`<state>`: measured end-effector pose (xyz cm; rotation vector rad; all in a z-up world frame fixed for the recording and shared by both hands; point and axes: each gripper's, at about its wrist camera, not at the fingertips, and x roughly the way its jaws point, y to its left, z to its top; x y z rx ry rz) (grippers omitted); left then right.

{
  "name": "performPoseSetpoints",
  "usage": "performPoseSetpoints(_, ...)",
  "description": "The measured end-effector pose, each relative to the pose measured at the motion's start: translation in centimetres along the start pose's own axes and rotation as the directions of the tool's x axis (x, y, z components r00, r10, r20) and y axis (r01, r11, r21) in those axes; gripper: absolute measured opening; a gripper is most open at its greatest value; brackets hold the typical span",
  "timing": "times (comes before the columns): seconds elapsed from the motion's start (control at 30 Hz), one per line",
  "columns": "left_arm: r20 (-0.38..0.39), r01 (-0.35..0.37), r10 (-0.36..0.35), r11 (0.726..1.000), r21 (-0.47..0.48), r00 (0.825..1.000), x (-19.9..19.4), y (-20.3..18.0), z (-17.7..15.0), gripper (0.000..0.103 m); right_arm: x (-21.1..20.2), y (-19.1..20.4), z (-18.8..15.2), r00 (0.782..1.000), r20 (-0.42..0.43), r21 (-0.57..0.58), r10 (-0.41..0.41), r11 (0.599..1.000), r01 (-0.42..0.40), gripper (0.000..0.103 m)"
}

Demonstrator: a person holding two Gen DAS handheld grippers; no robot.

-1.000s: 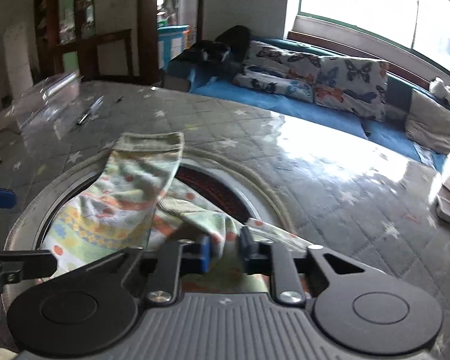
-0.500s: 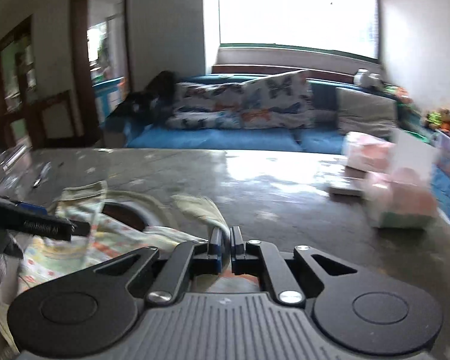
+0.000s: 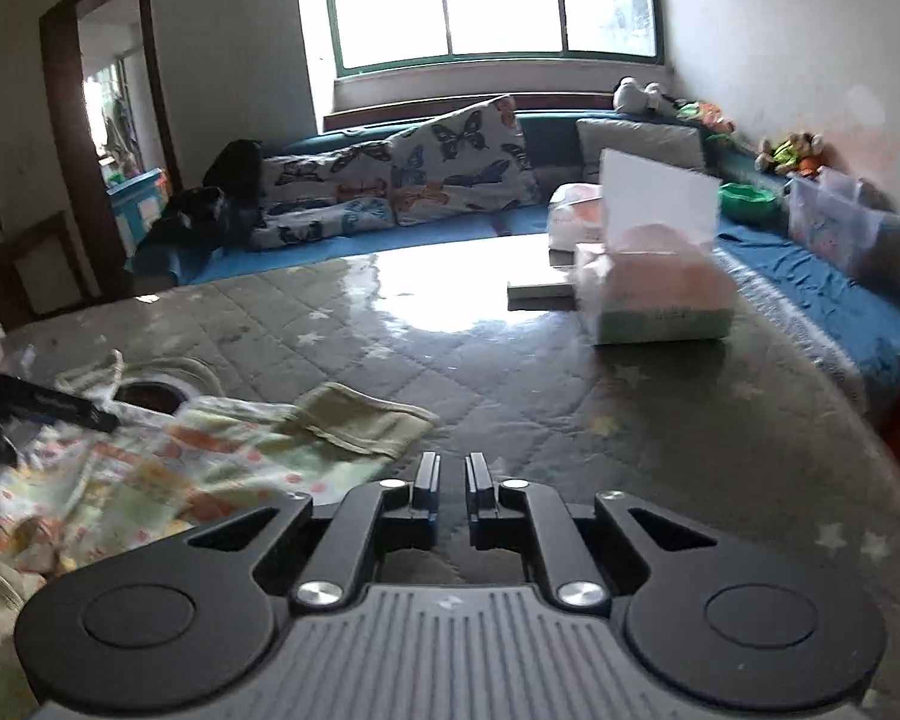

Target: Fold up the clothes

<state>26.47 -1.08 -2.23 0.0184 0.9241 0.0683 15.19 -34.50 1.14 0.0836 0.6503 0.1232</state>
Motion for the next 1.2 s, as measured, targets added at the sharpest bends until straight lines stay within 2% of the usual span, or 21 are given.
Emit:
performPoseSetpoints(0.07, -0.004, 0.014, -0.014, 1.0, -0.024, 1.0, 0.2, 0.5, -0.2, 0.074, 0.9, 0.5, 0.1, 1.0, -0.008, 0.003, 0.022, 1.0, -0.022, 0.023)
performPoseSetpoints(0.1, -0.002, 0.014, -0.014, 0.999, -0.029, 1.0, 0.2, 0.7, -0.2, 0.068, 1.4, 0.6, 0.1, 1.0, -0.015, 0.012, 0.027, 1.0, -0.027, 0.035)
performPoseSetpoints(0.13, 0.003, 0.012, -0.012, 0.999, -0.03, 1.0, 0.1, 0.9, -0.1, 0.064, 1.9, 0.7, 0.2, 0.999, -0.022, 0.024, 0.031, 0.999, -0.031, 0.036)
performPoseSetpoints(0.2, 0.01, 0.017, -0.017, 0.999, -0.033, 1.0, -0.1, 1.2, -0.1, 0.043, 2.8, 0.8, 0.1, 0.999, -0.034, 0.049, 0.042, 0.998, -0.04, 0.036)
performPoseSetpoints(0.37, 0.021, 0.053, -0.052, 0.997, -0.059, 0.998, -0.7, 2.3, -0.2, 0.02, 4.8, 0.9, -0.4, 0.995, -0.062, 0.116, 0.08, 0.991, -0.073, 0.036)
performPoseSetpoints(0.47, 0.035, 0.076, -0.074, 0.993, -0.089, 0.997, -1.6, 3.3, -0.6, 0.011, 5.5, 1.4, -0.5, 0.991, -0.067, 0.132, 0.118, 0.985, -0.108, 0.026)
performPoseSetpoints(0.5, 0.042, 0.079, -0.075, 0.992, -0.101, 0.996, -2.0, 3.8, -0.8, 0.01, 5.6, 1.6, -0.6, 0.99, -0.068, 0.134, 0.127, 0.984, -0.117, 0.014)
performPoseSetpoints(0.6, 0.07, 0.083, -0.074, 0.988, -0.134, 0.995, -3.3, 5.3, -1.4, 0.008, 5.3, 1.9, -0.7, 0.989, -0.058, 0.131, 0.133, 0.983, -0.125, 0.004)
performPoseSetpoints(0.93, 0.155, 0.057, -0.022, 0.972, -0.228, 0.988, -9.4, 11.3, -5.1, 0.007, 0.4, 0.8, 0.0, 0.997, 0.054, 0.124, 0.062, 0.99, -0.068, 0.0)
performPoseSetpoints(1.07, 0.179, 0.045, 0.002, 0.966, -0.256, 0.984, -12.0, 13.7, -7.9, 0.006, 0.3, 0.8, -0.4, 0.996, 0.038, 0.147, 0.078, 0.986, -0.083, 0.002)
performPoseSetpoints(1.17, 0.182, 0.033, 0.019, 0.96, -0.278, 0.983, -13.8, 15.1, -10.1, 0.006, 0.7, 0.9, -0.8, 0.995, 0.022, 0.165, 0.101, 0.981, -0.103, 0.005)
performPoseSetpoints(1.2, 0.182, 0.028, 0.025, 0.958, -0.286, 0.983, -14.3, 15.5, -10.9, 0.006, 0.8, 1.0, -0.9, 0.994, 0.016, 0.171, 0.108, 0.979, -0.109, 0.01)
